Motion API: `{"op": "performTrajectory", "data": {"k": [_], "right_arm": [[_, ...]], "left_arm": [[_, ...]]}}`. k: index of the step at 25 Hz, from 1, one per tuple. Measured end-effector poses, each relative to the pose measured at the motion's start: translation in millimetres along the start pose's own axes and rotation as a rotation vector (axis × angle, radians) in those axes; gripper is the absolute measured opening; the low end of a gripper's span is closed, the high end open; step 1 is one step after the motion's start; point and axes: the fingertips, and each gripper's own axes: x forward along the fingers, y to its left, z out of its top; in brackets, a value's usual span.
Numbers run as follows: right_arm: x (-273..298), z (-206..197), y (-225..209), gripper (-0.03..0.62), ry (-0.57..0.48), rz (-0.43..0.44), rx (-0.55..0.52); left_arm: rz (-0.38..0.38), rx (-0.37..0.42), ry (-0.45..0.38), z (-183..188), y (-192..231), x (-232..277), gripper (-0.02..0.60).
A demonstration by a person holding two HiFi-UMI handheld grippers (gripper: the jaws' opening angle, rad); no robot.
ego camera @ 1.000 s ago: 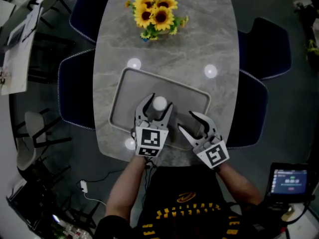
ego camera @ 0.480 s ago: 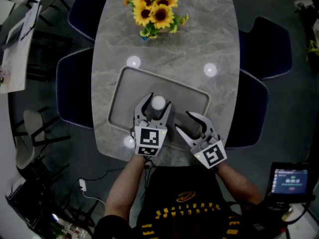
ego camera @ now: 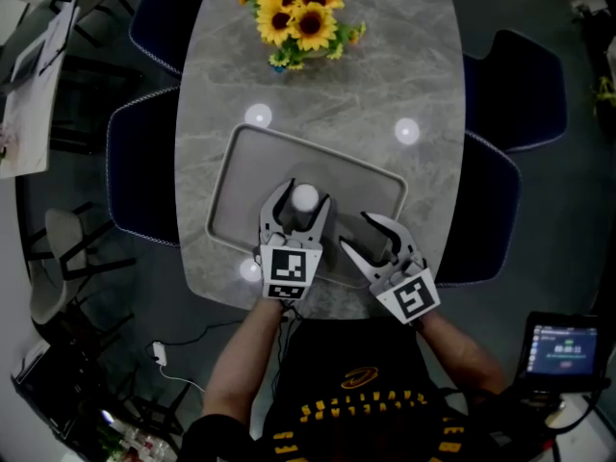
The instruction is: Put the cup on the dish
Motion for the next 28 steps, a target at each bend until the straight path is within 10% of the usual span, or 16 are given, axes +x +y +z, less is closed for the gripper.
{"op": "performTrajectory", "data": {"k": [28], "right_arm": [[7.5,2.0,-0.2,0.221,0.003,-0.002,0.029]], "left_arm": [[-0.014,-0.065,-0.036,-1.5,1.5,1.7,0.272]]}}
